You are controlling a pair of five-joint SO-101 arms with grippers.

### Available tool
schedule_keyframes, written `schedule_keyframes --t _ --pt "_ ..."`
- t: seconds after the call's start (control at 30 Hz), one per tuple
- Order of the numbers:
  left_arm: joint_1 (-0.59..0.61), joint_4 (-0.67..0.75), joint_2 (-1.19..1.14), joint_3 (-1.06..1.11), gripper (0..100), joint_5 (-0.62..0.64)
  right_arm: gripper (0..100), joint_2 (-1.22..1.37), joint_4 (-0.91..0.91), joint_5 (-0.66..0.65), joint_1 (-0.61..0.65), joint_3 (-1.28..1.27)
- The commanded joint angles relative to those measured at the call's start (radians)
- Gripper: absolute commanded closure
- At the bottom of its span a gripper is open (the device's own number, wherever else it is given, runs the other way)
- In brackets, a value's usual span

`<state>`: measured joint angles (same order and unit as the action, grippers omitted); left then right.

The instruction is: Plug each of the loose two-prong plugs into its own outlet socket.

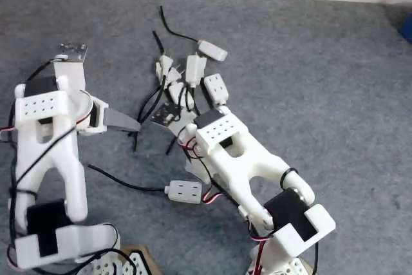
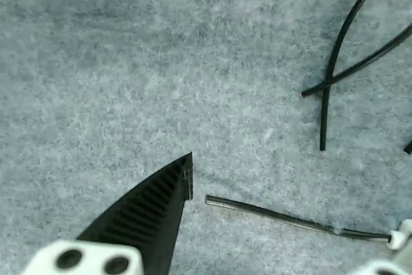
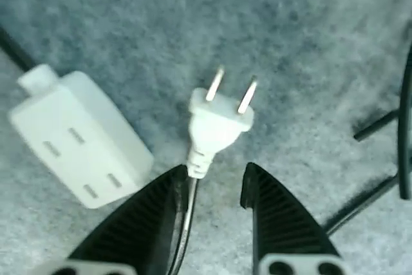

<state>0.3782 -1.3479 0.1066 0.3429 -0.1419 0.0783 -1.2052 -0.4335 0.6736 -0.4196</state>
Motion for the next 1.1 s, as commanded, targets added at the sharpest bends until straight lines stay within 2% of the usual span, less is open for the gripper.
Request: schedule_keyframes --t 0.0,0.3,0.83,0.9,1.0,1.07 --pt "0.013 0.008 -0.056 -0.077 49 -0.006 86.1 -0.061 -0.03 0.044 0.024 0.073" --pt "0.015 0.006 -0.099 -0.136 49 -0.005 86.1 -0.012 -0.019 0.167 0.053 0.074" --pt "0.054 0.006 -0.099 -0.137 49 -0.006 86.5 0.128 0.077 0.17 0.031 0.074" --pt "0.056 0.006 -0.099 -0.137 49 -0.006 88.5 0.13 0.087 0.17 0.03 0.073" --pt "0.059 0.006 -0.099 -0.137 49 -0.006 99.8 0.13 0.09 0.17 0.027 0.058" --pt "0.068 0.006 -0.099 -0.137 49 -0.006 98.1 0.127 0.087 0.172 0.027 0.041"
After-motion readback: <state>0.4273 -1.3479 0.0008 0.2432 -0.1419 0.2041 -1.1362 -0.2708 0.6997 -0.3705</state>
